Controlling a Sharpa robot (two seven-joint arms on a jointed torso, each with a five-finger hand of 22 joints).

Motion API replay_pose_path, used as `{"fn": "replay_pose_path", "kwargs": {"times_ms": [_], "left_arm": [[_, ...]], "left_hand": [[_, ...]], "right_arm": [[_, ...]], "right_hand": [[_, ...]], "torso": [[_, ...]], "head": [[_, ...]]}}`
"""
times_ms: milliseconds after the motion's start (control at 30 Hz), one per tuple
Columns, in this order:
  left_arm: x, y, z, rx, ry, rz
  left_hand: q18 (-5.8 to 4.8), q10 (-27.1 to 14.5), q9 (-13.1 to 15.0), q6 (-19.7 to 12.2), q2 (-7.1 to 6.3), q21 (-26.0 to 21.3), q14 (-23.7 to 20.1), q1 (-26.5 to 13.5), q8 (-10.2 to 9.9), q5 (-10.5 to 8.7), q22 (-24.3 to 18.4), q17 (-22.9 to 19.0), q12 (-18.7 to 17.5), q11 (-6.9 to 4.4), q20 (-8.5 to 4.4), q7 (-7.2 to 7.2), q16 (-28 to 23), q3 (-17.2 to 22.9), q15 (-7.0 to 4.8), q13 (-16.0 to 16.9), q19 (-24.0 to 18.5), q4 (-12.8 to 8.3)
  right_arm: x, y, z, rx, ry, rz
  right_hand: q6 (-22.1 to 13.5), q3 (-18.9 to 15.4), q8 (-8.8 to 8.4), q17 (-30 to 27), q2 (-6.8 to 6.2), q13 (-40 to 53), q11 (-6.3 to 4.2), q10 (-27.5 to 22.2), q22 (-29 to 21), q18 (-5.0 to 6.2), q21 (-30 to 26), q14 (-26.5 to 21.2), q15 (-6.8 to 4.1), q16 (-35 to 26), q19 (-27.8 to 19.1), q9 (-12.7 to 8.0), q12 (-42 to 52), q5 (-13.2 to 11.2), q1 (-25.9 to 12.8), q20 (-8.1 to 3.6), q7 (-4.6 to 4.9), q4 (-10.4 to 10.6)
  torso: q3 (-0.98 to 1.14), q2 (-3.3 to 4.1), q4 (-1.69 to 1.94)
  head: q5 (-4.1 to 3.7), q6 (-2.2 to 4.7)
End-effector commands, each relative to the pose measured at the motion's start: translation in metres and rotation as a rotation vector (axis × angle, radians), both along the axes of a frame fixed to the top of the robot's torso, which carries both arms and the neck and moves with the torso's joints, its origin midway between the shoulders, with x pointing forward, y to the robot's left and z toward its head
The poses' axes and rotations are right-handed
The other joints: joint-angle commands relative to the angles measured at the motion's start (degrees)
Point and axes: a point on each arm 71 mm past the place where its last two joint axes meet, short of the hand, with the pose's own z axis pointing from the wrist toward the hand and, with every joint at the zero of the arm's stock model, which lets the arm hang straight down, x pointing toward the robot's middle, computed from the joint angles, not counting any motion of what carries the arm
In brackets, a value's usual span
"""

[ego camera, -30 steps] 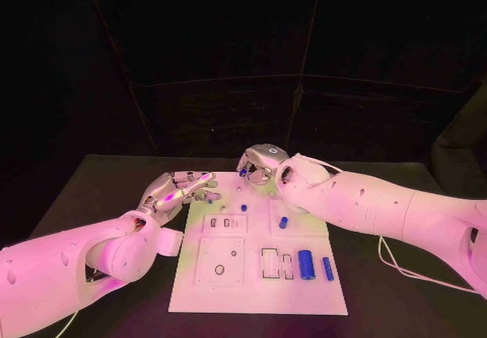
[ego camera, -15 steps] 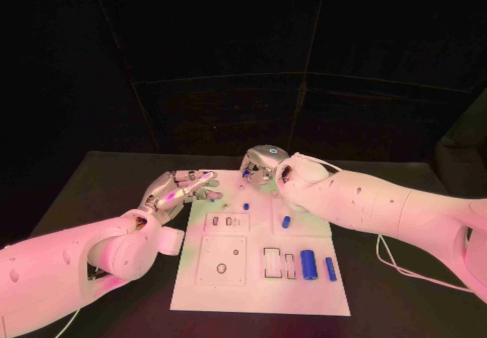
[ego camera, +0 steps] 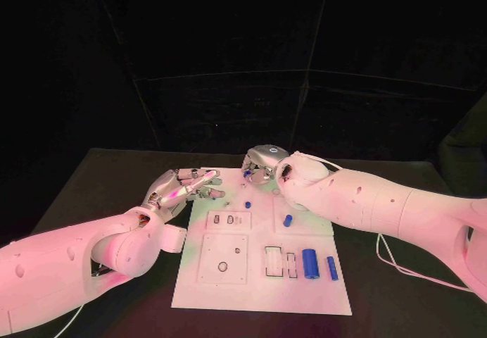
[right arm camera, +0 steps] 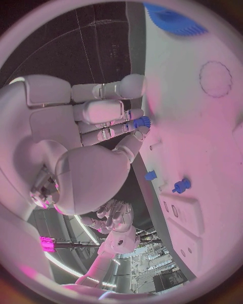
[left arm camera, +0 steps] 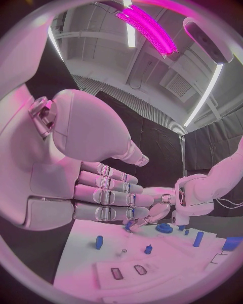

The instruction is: Assemble the parts on the task board

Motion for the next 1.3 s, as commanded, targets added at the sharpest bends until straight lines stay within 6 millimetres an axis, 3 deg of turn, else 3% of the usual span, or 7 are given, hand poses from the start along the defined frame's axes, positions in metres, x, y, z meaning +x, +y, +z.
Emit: {"fn": "replay_pose_path", "kwargs": {"times_ms": [33, 200, 267, 667, 967, 1167, 1300], "left_arm": [[0.000, -0.002, 0.002, -0.006, -0.007, -0.016], [0.000, -0.001, 0.001, -0.005, -0.007, -0.015], [0.000, -0.001, 0.001, -0.004, -0.007, -0.014], [-0.001, 0.005, 0.002, -0.002, -0.007, -0.006], [0.000, 0.007, 0.002, -0.001, -0.008, -0.003], [0.001, 0.007, 0.002, -0.001, -0.008, -0.004], [0.002, 0.007, 0.002, -0.001, -0.008, -0.004]], "left_hand": [[0.33, 0.2, -0.1, 0.4, 0.53, -0.3, -0.2, 0.1, -0.3, -0.07, -0.1, 0.1, -0.3, 0.13, 0.02, 0.14, -0.3, 0.0, 0.24, -0.1, 0.4, -0.4], [0.33, 0.2, -0.1, 0.4, 0.55, -0.3, -0.2, 0.1, -0.4, -0.07, -0.2, 0.1, -0.3, 0.14, 0.03, 0.15, -0.4, 0.0, 0.26, -0.1, 0.4, -0.4], [0.32, 0.2, -0.1, 0.4, 0.57, -0.4, -0.2, 0.0, -0.5, -0.07, -0.2, 0.1, -0.4, 0.17, 0.04, 0.17, -0.5, 0.0, 0.28, -0.1, 0.4, -0.5], [0.31, 0.1, -0.1, 0.3, 0.60, -0.5, -0.3, 0.0, -0.6, -0.07, -0.3, 0.2, -0.6, 0.23, 0.09, 0.24, -0.7, 0.0, 0.34, -0.1, 0.3, -0.6], [0.31, 0.2, -0.1, 0.3, 0.65, -0.5, -0.3, 0.0, -0.6, -0.07, -0.3, 0.2, -0.7, 0.23, 0.10, 0.23, -0.7, 0.0, 0.35, -0.1, 0.3, -0.6], [0.32, 0.2, -0.1, 0.4, 0.72, -0.6, -0.3, 0.0, -0.6, -0.07, -0.3, 0.2, -0.7, 0.21, 0.11, 0.20, -0.8, 0.0, 0.35, -0.1, 0.3, -0.7], [0.32, 0.2, -0.1, 0.4, 0.72, -0.6, -0.3, 0.0, -0.6, -0.07, -0.3, 0.2, -0.7, 0.21, 0.11, 0.20, -0.8, 0.0, 0.35, -0.1, 0.3, -0.7]], "right_arm": [[0.000, 0.000, 0.000, -0.009, 0.000, 0.000], [0.001, -0.004, 0.003, 0.025, -0.030, -0.015], [0.001, -0.007, 0.004, 0.044, -0.044, -0.022], [-0.014, -0.066, 0.017, 0.196, -0.010, -0.101], [-0.021, -0.128, 0.015, 0.212, 0.181, -0.252], [-0.021, -0.137, 0.012, 0.169, 0.228, -0.281], [-0.021, -0.134, 0.010, 0.128, 0.241, -0.273]], "right_hand": [[-1.6, 0.2, -0.53, -0.8, -1.42, -0.1, 0.27, -2.1, -0.5, -0.64, 0.1, 1.0, 0.54, -0.2, -0.5, -0.2, -0.2, -0.1, -0.7, 0.56, 0.43, 0.4], [-15.9, -4.8, -0.66, -10.0, -5.27, 0.0, 2.14, -15.6, -12.0, 1.19, -7.5, -1.6, 2.01, -6.0, -6.1, -0.4, 0.0, -0.7, -1.6, 2.12, 1.49, 1.8], [-17.7, -7.0, -0.64, -10.4, -5.39, 0.1, 2.14, -16.4, -12.5, 1.29, -7.9, -1.4, 2.02, -6.2, -5.8, -0.4, 0.5, -0.6, -0.9, 2.25, 1.30, 2.7], [-8.0, -9.6, 1.25, -1.0, -3.75, 1.1, 0.90, -4.8, -1.2, -0.60, -0.2, 1.3, 1.06, 0.1, 0.6, 0.4, 6.5, 4.8, -0.5, 1.52, 1.38, 6.0], [-7.7, -15.9, 0.78, 5.8, -7.66, 9.5, -2.65, 8.6, 10.3, -2.49, 7.4, 2.2, -1.88, 4.7, 5.3, 0.0, 19.1, 10.6, -4.9, -1.46, -1.56, 11.9], [-8.7, -24.9, 1.56, 12.1, -6.34, 41.4, -2.30, 3.1, 16.2, -3.28, 11.3, 2.8, -1.33, 8.6, 6.6, 0.1, 48.9, 11.1, 0.1, -1.51, -1.39, 18.8], [-9.2, -26.2, 1.71, 16.9, -6.47, 51.5, -2.10, 5.9, 18.6, -3.77, 12.7, 3.5, -1.38, 10.6, 7.3, 0.1, 57.8, 11.0, 1.2, -1.14, -1.03, 20.0]], "torso": [[-0.05, 0.07, 0.04], [-0.07, 0.07, -0.06], [-0.03, 0.09, -0.04], [0.13, 0.13, -1.14], [0.38, 0.19, -1.68], [0.49, 0.28, -1.77], [0.43, 0.29, -1.45]], "head": [[-0.01, 0.00], [0.07, 0.25], [-0.01, 0.39], [0.07, 1.05], [-0.38, 1.37], [-0.66, 1.31], [-0.95, 1.19]]}}
